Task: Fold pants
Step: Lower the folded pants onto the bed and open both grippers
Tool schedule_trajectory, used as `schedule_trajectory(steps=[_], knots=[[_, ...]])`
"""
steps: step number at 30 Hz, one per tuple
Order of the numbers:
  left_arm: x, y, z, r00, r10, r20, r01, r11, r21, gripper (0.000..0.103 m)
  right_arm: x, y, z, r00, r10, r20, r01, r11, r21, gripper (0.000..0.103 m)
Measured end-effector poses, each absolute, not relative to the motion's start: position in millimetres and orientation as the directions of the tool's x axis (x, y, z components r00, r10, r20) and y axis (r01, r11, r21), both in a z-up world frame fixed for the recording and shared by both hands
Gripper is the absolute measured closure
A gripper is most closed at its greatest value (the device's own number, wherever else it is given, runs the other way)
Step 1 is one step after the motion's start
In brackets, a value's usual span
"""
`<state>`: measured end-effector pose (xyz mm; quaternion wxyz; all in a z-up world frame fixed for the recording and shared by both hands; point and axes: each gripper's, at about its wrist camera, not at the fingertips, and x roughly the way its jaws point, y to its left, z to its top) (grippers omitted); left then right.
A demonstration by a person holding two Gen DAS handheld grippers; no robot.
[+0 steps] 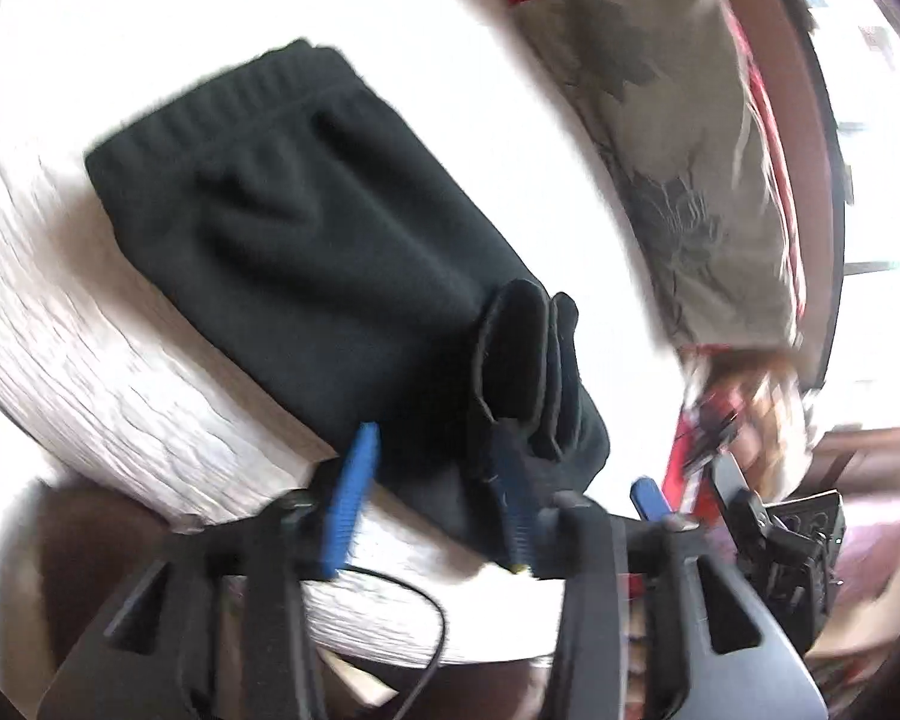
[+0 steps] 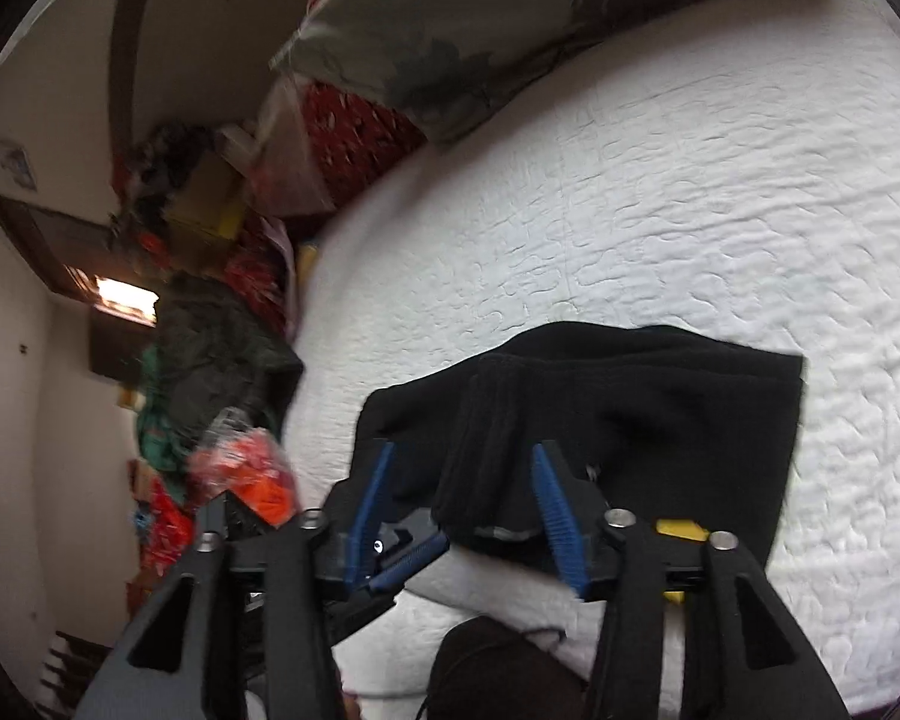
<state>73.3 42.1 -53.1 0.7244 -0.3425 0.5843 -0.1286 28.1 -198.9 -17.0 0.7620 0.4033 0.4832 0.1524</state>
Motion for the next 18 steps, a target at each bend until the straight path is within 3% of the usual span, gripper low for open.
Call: schedule_trajectory(steps=[5,10,13,18], knots=[[71.5,24.3,-50.2,0.274,-0.620,-0.735,-0.119,0.737,-0.666,0.052,-18.5,-217.8,-61.4,0.480,0.693,-0.538,0.308,0.441,0.843,0.045],[85.9,-5.7,-44.7,0.250,-0.556,-0.793,0.005,0.819,-0.573,0.052,-37.1,-213.5,-120.4,0.518,0.720,-0.462,0.472,0.210,0.856,0.045],[98.4,-17.1,-48.2,0.243,-0.504,-0.829,0.042,0.859,-0.510,0.052,-42.4,-212.3,-138.7,0.592,0.697,-0.404,0.505,0.070,0.861,0.045],[111.9,-16.3,-66.9,0.199,-0.518,-0.832,0.001,0.849,-0.528,0.052,-49.5,-217.9,-154.7,0.675,0.620,-0.399,0.539,-0.047,0.841,0.045]])
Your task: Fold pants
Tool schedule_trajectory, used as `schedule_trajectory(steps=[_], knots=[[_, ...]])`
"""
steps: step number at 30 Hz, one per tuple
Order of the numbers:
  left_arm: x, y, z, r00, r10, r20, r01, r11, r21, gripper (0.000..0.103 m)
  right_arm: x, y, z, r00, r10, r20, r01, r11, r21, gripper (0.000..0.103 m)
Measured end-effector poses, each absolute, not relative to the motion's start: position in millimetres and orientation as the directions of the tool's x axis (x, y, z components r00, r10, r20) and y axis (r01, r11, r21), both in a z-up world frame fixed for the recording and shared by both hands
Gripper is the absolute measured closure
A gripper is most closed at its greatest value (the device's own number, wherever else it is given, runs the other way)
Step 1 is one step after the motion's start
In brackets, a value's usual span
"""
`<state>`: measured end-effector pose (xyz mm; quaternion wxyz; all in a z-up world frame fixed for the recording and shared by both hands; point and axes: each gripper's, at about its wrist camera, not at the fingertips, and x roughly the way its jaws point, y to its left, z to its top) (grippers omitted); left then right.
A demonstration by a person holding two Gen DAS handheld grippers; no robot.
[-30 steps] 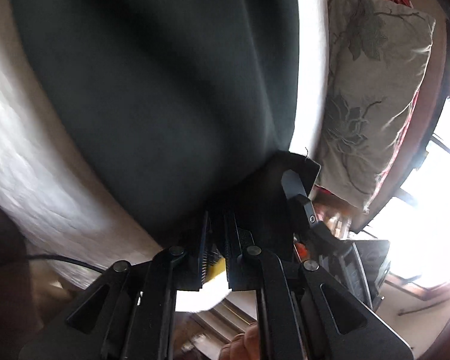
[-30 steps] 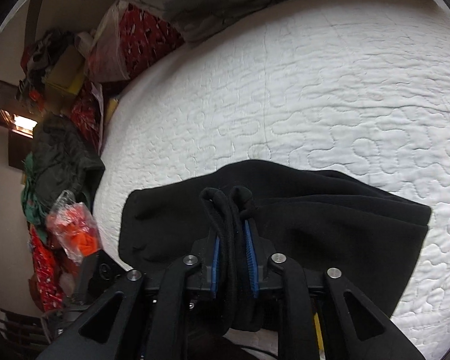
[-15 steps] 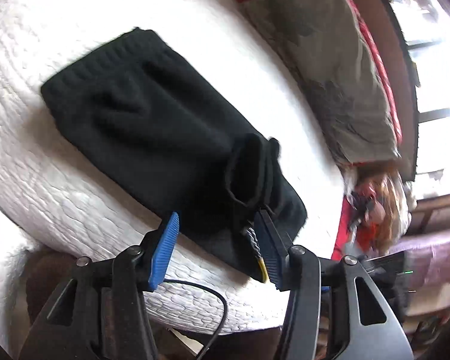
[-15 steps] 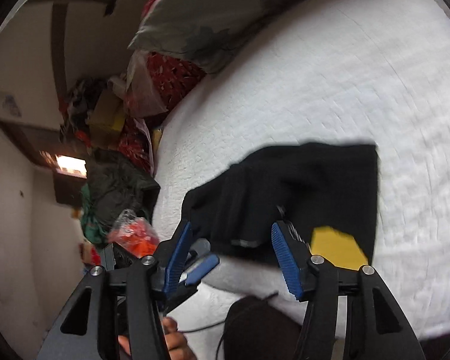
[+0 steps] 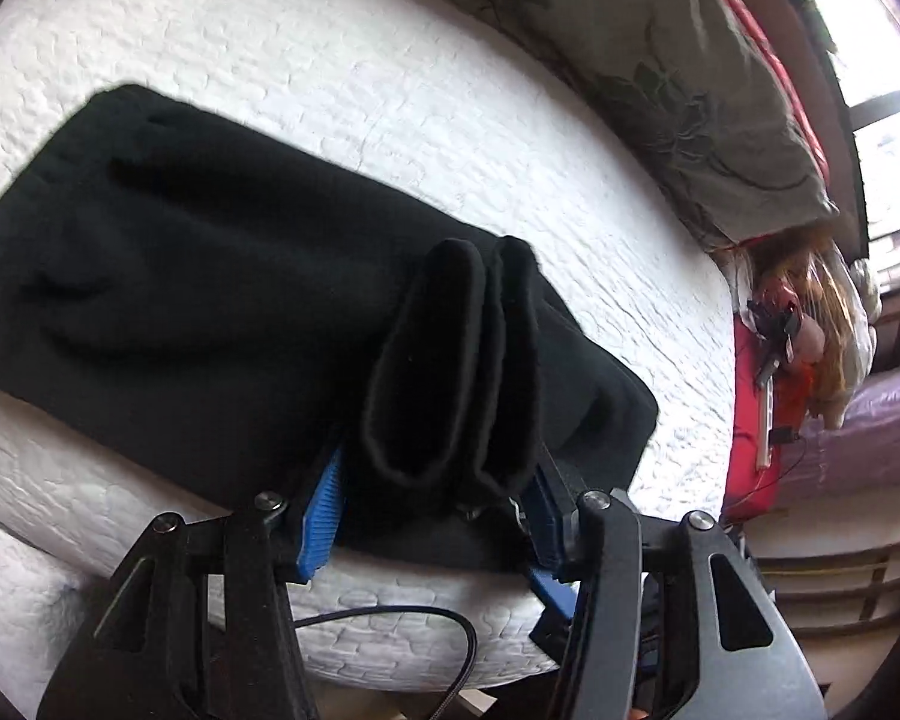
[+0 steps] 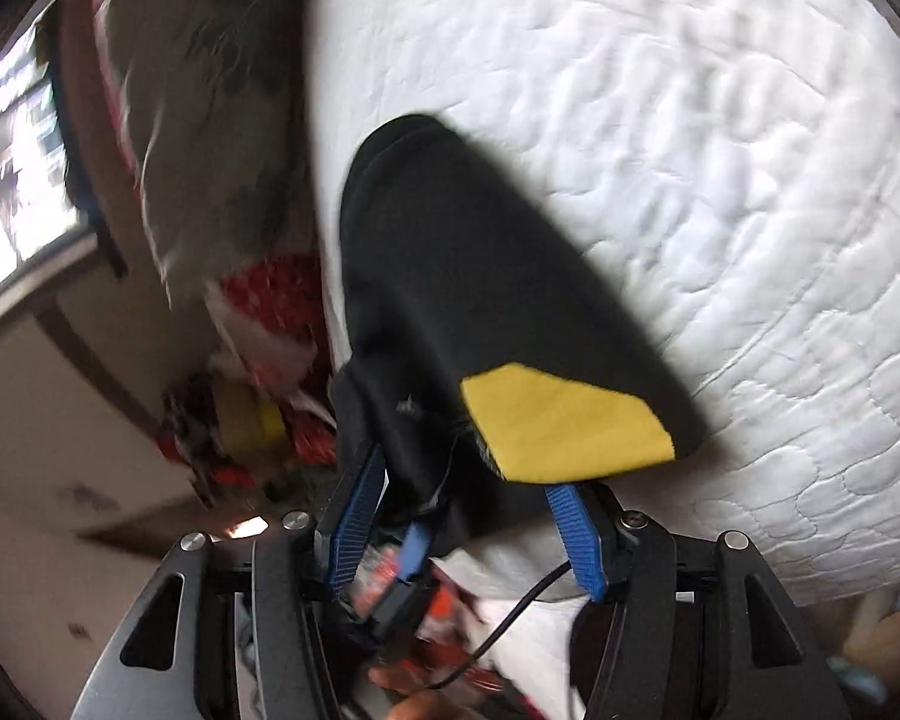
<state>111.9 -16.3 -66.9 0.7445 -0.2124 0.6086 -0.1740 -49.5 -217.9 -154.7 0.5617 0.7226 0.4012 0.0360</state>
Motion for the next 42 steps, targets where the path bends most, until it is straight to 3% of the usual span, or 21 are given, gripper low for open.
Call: schedule_trajectory(steps=[1,2,3,5,6,11,14,17,21,24,26,28,30,31,33,36,38,40,42], knots=[[113.2,-15.9,-69.5,0.192,-0.517,-0.834,-0.011,0.849,-0.528,0.052,-51.0,-218.5,-159.4,0.683,0.608,-0.404,0.553,-0.068,0.831,0.046],[115.1,-15.4,-72.4,0.186,-0.508,-0.841,-0.029,0.853,-0.522,0.059,-50.9,-219.6,-162.1,0.688,0.599,-0.410,0.557,-0.073,0.828,0.052],[116.2,-15.5,-72.6,0.182,-0.507,-0.842,-0.040,0.852,-0.522,0.075,-49.9,-219.9,-163.6,0.689,0.592,-0.418,0.559,-0.068,0.826,0.066],[116.6,-16.3,-70.1,0.157,-0.525,-0.836,-0.046,0.842,-0.538,0.085,-46.9,-222.1,-162.2,0.685,0.582,-0.438,0.555,-0.026,0.832,0.090],[114.7,-15.3,-67.7,0.147,-0.538,-0.830,-0.049,0.834,-0.549,0.087,-46.0,-224.6,-158.2,0.687,0.579,-0.439,0.543,-0.007,0.840,0.092],[102.9,-25.0,-65.7,0.154,-0.466,-0.871,0.031,0.884,-0.467,0.087,-52.6,-248.0,-129.4,0.686,0.561,-0.463,0.465,0.151,0.872,0.094],[104.5,-27.7,-80.1,0.129,-0.451,-0.883,0.019,0.891,-0.453,0.087,-53.2,-251.9,-151.1,0.639,0.558,-0.529,0.526,0.185,0.830,0.094],[103.4,-27.7,-74.0,0.121,-0.453,-0.883,0.045,0.891,-0.451,0.086,-52.8,-253.3,-158.9,0.647,0.557,-0.520,0.502,0.202,0.841,0.094],[96.3,-11.6,-64.3,0.101,-0.503,-0.858,0.056,0.864,-0.500,0.086,-52.4,-256.5,-152.1,0.607,0.629,-0.486,0.510,0.161,0.845,0.080],[89.9,3.2,-52.9,0.113,-0.537,-0.836,0.083,0.844,-0.530,0.085,-64.4,-266.3,-139.0,0.591,0.670,-0.449,0.499,0.133,0.856,0.076],[86.9,10.0,-42.1,0.151,-0.553,-0.819,0.090,0.833,-0.546,0.084,-67.9,-274.6,-120.0,0.617,0.646,-0.449,0.462,0.164,0.871,0.075],[90.2,11.9,-29.9,0.184,-0.573,-0.799,0.094,0.819,-0.566,0.084,-61.3,-284.7,-102.2,0.656,0.596,-0.464,0.416,0.228,0.880,0.064],[94.2,8.3,-20.0,0.197,-0.598,-0.777,0.105,0.801,-0.590,0.084,-48.8,-286.4,-93.3,0.668,0.569,-0.480,0.397,0.273,0.876,0.062],[96.8,2.0,-16.3,0.199,-0.605,-0.771,0.119,0.796,-0.594,0.081,-38.2,-282.2,-91.4,0.677,0.578,-0.456,0.375,0.262,0.889,0.062],[101.8,-13.3,-15.6,0.205,-0.585,-0.784,0.146,0.811,-0.567,0.064,-23.0,-273.8,-88.1,0.686,0.598,-0.416,0.324,0.261,0.909,0.062],[114.7,-36.5,-30.2,0.197,-0.541,-0.817,0.146,0.841,-0.521,0.063,1.5,-259.7,-87.8,0.694,0.592,-0.410,0.278,0.304,0.911,0.062],[124.0,-44.0,-48.2,0.185,-0.495,-0.849,0.120,0.869,-0.481,0.063,13.9,-256.3,-95.4,0.693,0.565,-0.448,0.295,0.345,0.891,0.063],[129.9,-48.6,-64.8,0.175,-0.470,-0.865,0.105,0.883,-0.458,0.065,19.8,-258.3,-111.7,0.672,0.526,-0.522,0.340,0.407,0.848,0.072],[130.8,-49.2,-67.4,0.181,-0.465,-0.867,0.112,0.885,-0.451,0.066,19.1,-262.6,-129.0,0.646,0.524,-0.555,0.364,0.428,0.827,0.103]])
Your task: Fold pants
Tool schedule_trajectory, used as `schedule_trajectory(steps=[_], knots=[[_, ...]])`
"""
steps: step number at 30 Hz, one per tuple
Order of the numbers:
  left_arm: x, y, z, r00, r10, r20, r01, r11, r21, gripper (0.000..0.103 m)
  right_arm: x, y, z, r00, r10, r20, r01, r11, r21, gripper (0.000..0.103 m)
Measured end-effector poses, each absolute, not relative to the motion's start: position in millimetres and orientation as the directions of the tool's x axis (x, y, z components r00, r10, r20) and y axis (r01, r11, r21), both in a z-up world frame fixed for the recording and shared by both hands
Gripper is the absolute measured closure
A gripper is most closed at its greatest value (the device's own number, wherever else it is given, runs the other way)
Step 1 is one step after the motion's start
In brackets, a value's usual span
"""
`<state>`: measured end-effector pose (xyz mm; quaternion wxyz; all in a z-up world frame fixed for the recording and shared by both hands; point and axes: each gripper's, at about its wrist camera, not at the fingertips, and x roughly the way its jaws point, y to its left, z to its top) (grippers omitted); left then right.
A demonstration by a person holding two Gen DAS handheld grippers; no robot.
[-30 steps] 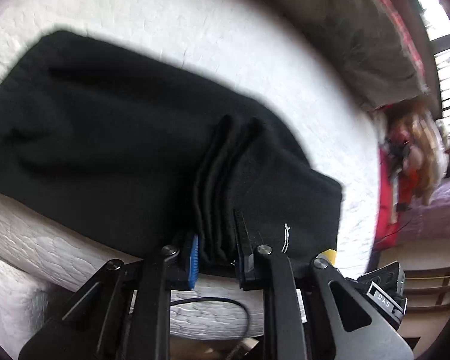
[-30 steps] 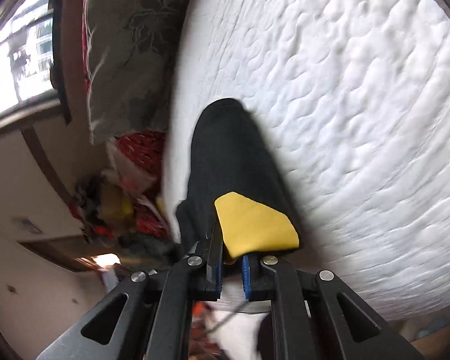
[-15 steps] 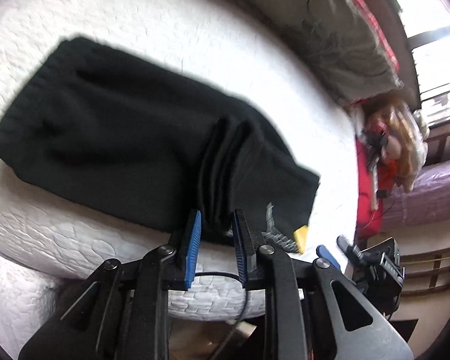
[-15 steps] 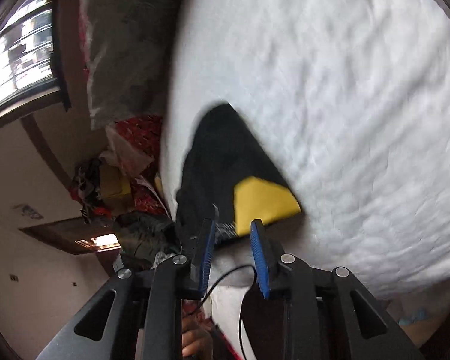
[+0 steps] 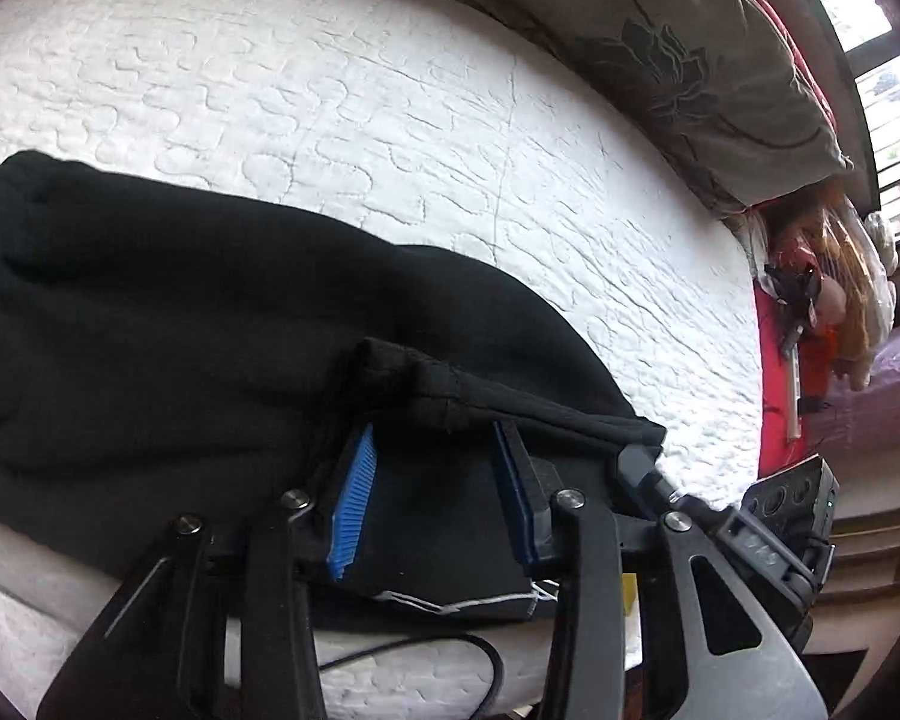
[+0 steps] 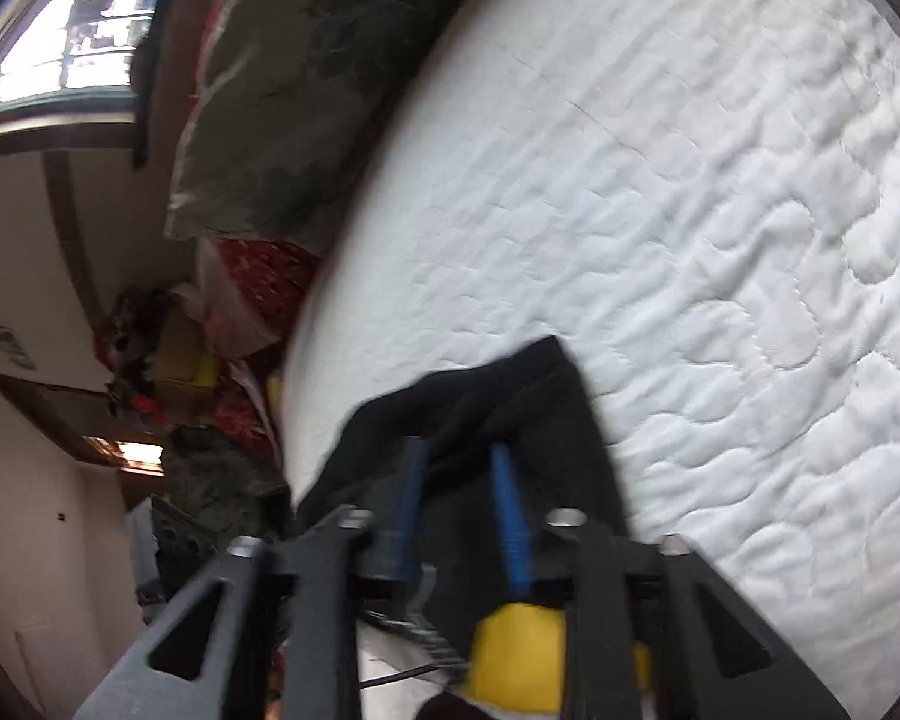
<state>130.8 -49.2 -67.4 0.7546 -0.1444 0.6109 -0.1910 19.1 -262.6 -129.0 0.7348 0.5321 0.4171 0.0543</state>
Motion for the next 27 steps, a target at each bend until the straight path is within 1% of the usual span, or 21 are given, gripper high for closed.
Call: schedule_trajectory(steps=[2,3,4,6,9,10,11,12,13,14,15,16,19,21,22,23,24,26,27], knots=[[128.9,-47.6,-61.3,0.169,-0.473,-0.864,0.115,0.881,-0.460,0.066,17.3,-264.9,-132.7,0.642,0.534,-0.550,0.359,0.425,0.831,0.103],[126.9,-44.0,-58.2,0.163,-0.482,-0.861,0.121,0.875,-0.468,0.066,15.2,-265.6,-130.3,0.639,0.544,-0.543,0.357,0.416,0.837,0.097],[123.8,-41.1,-53.4,0.150,-0.498,-0.854,0.123,0.867,-0.483,0.066,13.0,-265.3,-124.9,0.639,0.558,-0.530,0.345,0.408,0.845,0.094],[113.9,-28.3,-48.1,0.118,-0.564,-0.818,0.119,0.825,-0.552,0.066,5.4,-266.3,-117.1,0.620,0.604,-0.501,0.291,0.416,0.862,0.087],[96.0,-19.9,-50.7,0.095,-0.609,-0.788,0.114,0.793,-0.599,0.063,-6.4,-253.5,-102.5,0.575,0.665,-0.476,0.200,0.450,0.870,0.083],[90.5,-19.2,-55.4,0.088,-0.604,-0.792,0.117,0.796,-0.593,0.063,-12.2,-248.3,-101.2,0.554,0.669,-0.495,0.181,0.484,0.856,0.082],[86.5,-20.3,-62.5,0.082,-0.583,-0.808,0.118,0.811,-0.573,0.063,-16.1,-244.3,-101.8,0.542,0.656,-0.526,0.178,0.522,0.834,0.082],[84.4,-22.2,-69.6,0.074,-0.568,-0.819,0.117,0.821,-0.559,0.063,-20.4,-241.5,-104.6,0.531,0.638,-0.557,0.175,0.561,0.809,0.087],[83.3,-22.4,-76.8,0.066,-0.564,-0.823,0.112,0.824,-0.556,0.063,-23.1,-238.7,-109.8,0.521,0.620,-0.587,0.169,0.599,0.783,0.089],[82.2,-22.5,-77.8,0.080,-0.567,-0.820,0.109,0.822,-0.559,0.063,-23.9,-235.7,-114.7,0.513,0.605,-0.609,0.166,0.626,0.762,0.095],[82.0,-22.1,-74.8,0.084,-0.568,-0.818,0.108,0.822,-0.560,0.063,-23.7,-232.4,-117.4,0.507,0.589,-0.629,0.164,0.650,0.742,0.099],[82.7,-22.5,-71.8,0.082,-0.571,-0.817,0.105,0.820,-0.563,0.063,-22.8,-229.5,-116.3,0.509,0.576,-0.639,0.161,0.666,0.728,0.099],[81.3,-6.1,-55.6,0.086,-0.613,-0.786,0.090,0.790,-0.606,0.063,-19.9,-225.6,-104.2,0.507,0.573,-0.644,0.180,0.660,0.729,0.091],[78.2,17.3,-41.5,0.124,-0.630,-0.767,0.087,0.777,-0.624,0.063,-17.5,-220.0,-92.2,0.513,0.573,-0.640,0.170,0.662,0.730,0.081],[76.5,33.4,-32.5,0.152,-0.635,-0.757,0.079,0.772,-0.631,0.063,-17.0,-217.3,-86.1,0.516,0.569,-0.640,0.159,0.670,0.725,0.079],[74.7,51.8,-25.1,0.179,-0.637,-0.750,0.067,0.768,-0.637,0.063,-16.0,-212.5,-79.2,0.516,0.565,-0.644,0.147,0.682,0.716,0.074],[74.5,67.8,-21.1,0.198,-0.630,-0.751,0.050,0.771,-0.635,0.061,-13.5,-206.5,-73.4,0.515,0.562,-0.647,0.136,0.692,0.709,0.069],[77.1,109.9,-14.2,0.246,-0.599,-0.762,-0.008,0.785,-0.620,0.056,-8.0,-190.3,-63.3,0.508,0.563,-0.652,0.109,0.709,0.697,0.064],[80.8,134.2,-12.6,0.271,-0.565,-0.779,-0.046,0.801,-0.597,0.056,-6.1,-183.7,-60.3,0.504,0.568,-0.651,0.095,0.712,0.695,0.064]])
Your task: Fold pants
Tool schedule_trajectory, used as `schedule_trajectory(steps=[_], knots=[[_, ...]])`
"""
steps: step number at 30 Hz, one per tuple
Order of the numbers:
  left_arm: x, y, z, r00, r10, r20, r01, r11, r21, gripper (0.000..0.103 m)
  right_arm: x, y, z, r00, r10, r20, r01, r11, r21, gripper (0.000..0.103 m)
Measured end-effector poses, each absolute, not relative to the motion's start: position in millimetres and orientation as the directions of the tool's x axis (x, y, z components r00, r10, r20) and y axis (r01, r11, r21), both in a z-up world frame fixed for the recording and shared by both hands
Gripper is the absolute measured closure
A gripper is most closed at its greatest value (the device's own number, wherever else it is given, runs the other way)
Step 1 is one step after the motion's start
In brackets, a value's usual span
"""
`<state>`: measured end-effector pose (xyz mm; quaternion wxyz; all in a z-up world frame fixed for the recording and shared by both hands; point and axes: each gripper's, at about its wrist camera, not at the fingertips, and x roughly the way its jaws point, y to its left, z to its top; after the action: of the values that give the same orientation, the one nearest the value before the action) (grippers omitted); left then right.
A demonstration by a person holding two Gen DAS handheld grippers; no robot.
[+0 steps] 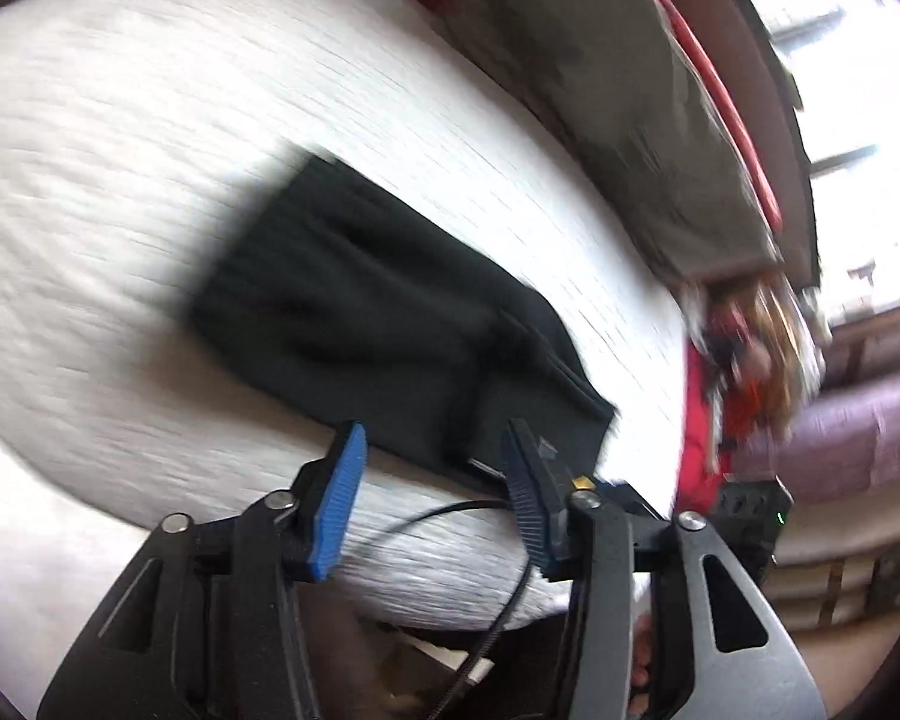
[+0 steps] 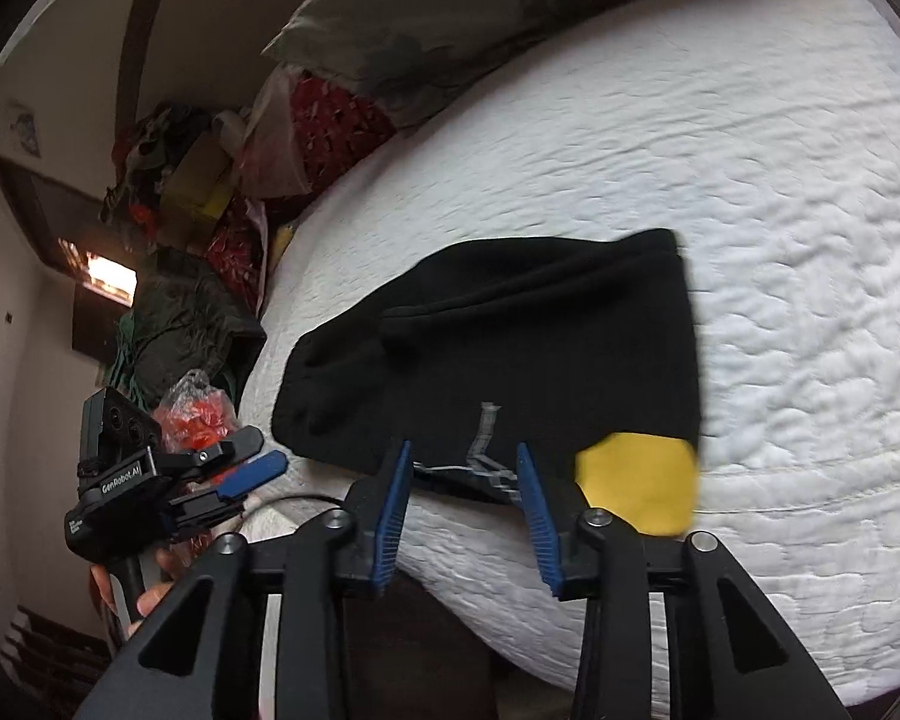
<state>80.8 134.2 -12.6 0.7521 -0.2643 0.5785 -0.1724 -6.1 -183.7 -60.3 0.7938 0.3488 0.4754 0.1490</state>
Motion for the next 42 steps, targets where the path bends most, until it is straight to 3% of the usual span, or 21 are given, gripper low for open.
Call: schedule_trajectory(steps=[6,11,14,18,23,30,32,34,36,38,42], knots=[[103.1,240.3,-25.8,0.309,-0.442,-0.842,-0.289,0.800,-0.526,0.056,18.3,-98.8,-40.7,0.440,0.613,-0.656,-0.032,0.741,0.671,0.054],[118.7,283.4,-25.5,0.342,-0.347,-0.873,-0.392,0.792,-0.468,0.055,35.4,-25.7,-36.4,0.400,0.581,-0.708,-0.124,0.800,0.587,0.048],[136.5,275.9,-25.8,0.310,-0.320,-0.895,-0.332,0.846,-0.418,0.051,43.5,8.0,-42.3,0.387,0.542,-0.746,-0.143,0.835,0.532,0.048],[161.8,243.0,-41.8,0.213,-0.324,-0.922,-0.214,0.905,-0.368,0.051,53.0,46.3,-51.7,0.400,0.462,-0.791,-0.139,0.884,0.446,0.048],[183.3,241.1,-49.9,0.194,-0.302,-0.933,-0.179,0.924,-0.337,0.051,63.6,76.5,-71.7,0.426,0.332,-0.841,-0.112,0.942,0.315,0.047],[202.4,250.7,-62.7,0.175,-0.351,-0.920,-0.179,0.907,-0.380,0.051,69.9,107.9,-77.0,0.502,0.144,-0.853,-0.079,0.990,0.120,0.026],[208.7,249.5,-65.1,0.173,-0.365,-0.915,-0.166,0.905,-0.392,0.051,67.0,115.1,-79.5,0.509,0.106,-0.854,-0.102,0.993,0.062,0.025],[210.6,245.8,-64.9,0.174,-0.373,-0.911,-0.149,0.905,-0.399,0.051,62.1,112.1,-81.1,0.520,0.094,-0.849,-0.124,0.992,0.034,0.033],[220.2,233.2,-67.8,0.163,-0.379,-0.911,-0.120,0.909,-0.399,0.051,58.4,101.8,-80.1,0.526,0.097,-0.845,-0.131,0.991,0.032,0.056],[223.7,216.9,-70.2,0.146,-0.394,-0.908,-0.073,0.911,-0.407,0.051,55.5,82.9,-76.6,0.517,0.162,-0.840,-0.153,0.984,0.096,0.065],[228.8,179.9,-70.7,0.106,-0.473,-0.875,0.030,0.881,-0.473,0.051,57.1,63.6,-70.1,0.494,0.263,-0.829,-0.127,0.965,0.231,0.070]])
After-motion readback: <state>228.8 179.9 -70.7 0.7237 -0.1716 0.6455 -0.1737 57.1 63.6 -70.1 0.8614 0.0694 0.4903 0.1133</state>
